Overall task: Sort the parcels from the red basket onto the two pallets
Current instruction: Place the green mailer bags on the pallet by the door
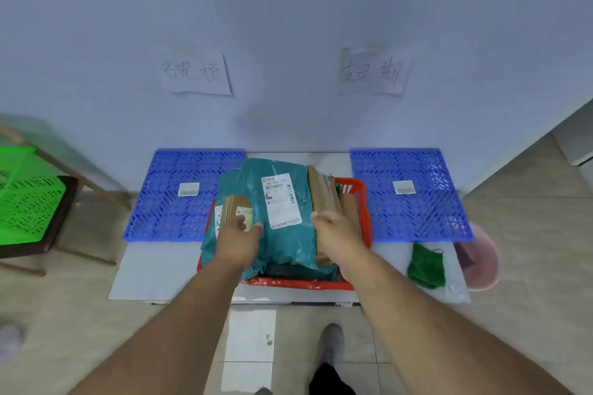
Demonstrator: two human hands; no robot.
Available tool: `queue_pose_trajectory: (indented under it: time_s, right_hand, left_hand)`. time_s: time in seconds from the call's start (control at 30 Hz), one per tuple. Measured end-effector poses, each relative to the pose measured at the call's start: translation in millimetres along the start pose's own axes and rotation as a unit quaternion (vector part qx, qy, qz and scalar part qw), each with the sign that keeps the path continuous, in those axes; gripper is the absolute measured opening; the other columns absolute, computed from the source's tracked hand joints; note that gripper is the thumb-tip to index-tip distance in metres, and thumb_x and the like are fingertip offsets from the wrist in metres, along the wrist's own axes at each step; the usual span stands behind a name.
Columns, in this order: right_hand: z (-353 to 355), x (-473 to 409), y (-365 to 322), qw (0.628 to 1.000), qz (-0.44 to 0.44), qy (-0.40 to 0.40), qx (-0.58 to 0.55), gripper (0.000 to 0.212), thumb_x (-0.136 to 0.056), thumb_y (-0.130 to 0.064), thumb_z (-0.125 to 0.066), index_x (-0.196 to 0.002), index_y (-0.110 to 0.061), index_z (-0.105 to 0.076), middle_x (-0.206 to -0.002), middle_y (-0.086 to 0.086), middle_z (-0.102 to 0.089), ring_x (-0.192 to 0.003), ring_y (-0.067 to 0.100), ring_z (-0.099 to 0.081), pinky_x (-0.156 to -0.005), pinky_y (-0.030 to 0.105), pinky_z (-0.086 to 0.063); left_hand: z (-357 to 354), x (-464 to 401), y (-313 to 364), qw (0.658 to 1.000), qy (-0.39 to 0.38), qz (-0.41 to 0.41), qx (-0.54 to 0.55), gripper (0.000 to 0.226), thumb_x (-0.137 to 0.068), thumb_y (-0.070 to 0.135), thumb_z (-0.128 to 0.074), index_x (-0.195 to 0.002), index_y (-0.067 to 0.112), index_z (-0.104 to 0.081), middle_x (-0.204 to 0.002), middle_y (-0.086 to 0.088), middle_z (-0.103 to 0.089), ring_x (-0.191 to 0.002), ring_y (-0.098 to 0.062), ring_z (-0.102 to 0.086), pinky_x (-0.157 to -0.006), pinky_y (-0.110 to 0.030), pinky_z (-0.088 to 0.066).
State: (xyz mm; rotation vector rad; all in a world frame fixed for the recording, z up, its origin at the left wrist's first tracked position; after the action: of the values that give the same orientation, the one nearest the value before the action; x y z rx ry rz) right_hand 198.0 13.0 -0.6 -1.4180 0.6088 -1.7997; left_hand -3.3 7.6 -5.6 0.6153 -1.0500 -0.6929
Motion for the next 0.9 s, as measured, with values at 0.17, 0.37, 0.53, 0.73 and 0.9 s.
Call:
queue_pose_trajectory:
  time_s: [0.17, 0.37, 0.53, 0.73, 0.9]
  right_hand:
    - [-2.6, -48.0, 15.9, 0.996, -0.029, -0.016, 0.087, 0.029, -0.101, -0.038, -0.058, -0.091, -0.016, -0.075, -0.076, -0.004, -0.07, -0.066, 0.013, -0.065, -0.055, 0.024, -0.045]
    - [-23.3, -69.6, 14.1, 0.995, -0.071, 0.008, 0.065, 0.023, -0.098, -0.031, -0.07, -0.09, -0.01, -0.074, -0.091, 0.008, -0.076, -0.084, 0.03, -0.075, -0.079, 0.047, -0.068]
    - [-43.2, -67.7, 16.8, 0.994, -0.11, 0.011, -0.001, 0.013, -0.095, -0.025, -0.076, -0.101, -0.014, -0.073, -0.102, 0.003, -0.077, -0.086, 0.023, -0.075, -0.083, 0.046, -0.068]
    - [-31.5, -48.5, 9.5, 0.986, -0.091, -0.042, -0.132, 0.012, -0.098, -0.032, -0.073, -0.104, -0.024, -0.078, -0.109, -0.008, -0.082, -0.098, 0.017, -0.078, -0.088, 0.038, -0.067]
    - [2.4, -29.4, 1.4, 0.981, -0.041, -0.005, -0.191, 0.019, -0.098, -0.035, -0.07, -0.109, -0.022, -0.077, -0.103, -0.001, -0.084, -0.098, 0.024, -0.081, -0.091, 0.051, -0.066]
  left_hand:
    - [-24.0, -29.8, 3.3, 0.998, 0.04, -0.001, -0.051, 0.035, -0.098, 0.025, -0.071, -0.129, 0.011, -0.063, -0.133, -0.011, -0.07, -0.09, -0.016, -0.065, -0.079, -0.029, -0.054]
    - [-37.6, -52.0, -3.5, 0.995, 0.044, 0.049, -0.071, 0.04, -0.092, 0.027, -0.079, -0.126, 0.009, -0.067, -0.114, -0.009, -0.077, -0.099, -0.033, -0.074, -0.088, -0.05, -0.063]
    - [-34.4, -48.4, -7.5, 0.999, 0.001, 0.052, -0.017, 0.024, -0.095, 0.037, -0.073, -0.098, 0.013, -0.076, -0.092, -0.007, -0.079, -0.078, -0.027, -0.073, -0.062, -0.038, -0.061]
    - [-6.8, -32.3, 4.9, 0.995, -0.055, -0.007, 0.086, 0.015, -0.099, 0.032, -0.071, -0.109, 0.02, -0.071, -0.099, -0.001, -0.082, -0.088, -0.024, -0.079, -0.066, -0.038, -0.065]
    - [-17.0, -15.0, 36.9, 0.985, -0.108, -0.073, 0.116, 0.022, -0.092, 0.032, -0.08, -0.107, 0.018, -0.073, -0.098, 0.001, -0.083, -0.089, -0.019, -0.081, -0.068, -0.029, -0.064]
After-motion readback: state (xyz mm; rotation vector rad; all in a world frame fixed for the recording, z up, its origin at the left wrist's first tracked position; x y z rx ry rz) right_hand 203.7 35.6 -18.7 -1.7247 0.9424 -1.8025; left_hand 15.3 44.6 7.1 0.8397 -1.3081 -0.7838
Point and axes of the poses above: each hand's wrist, its own x-axis away from the middle knuckle, its own z-axis out of the back of the hand, y = z × x, the point moved 1 cm from there along -x, towards the middle knuckle
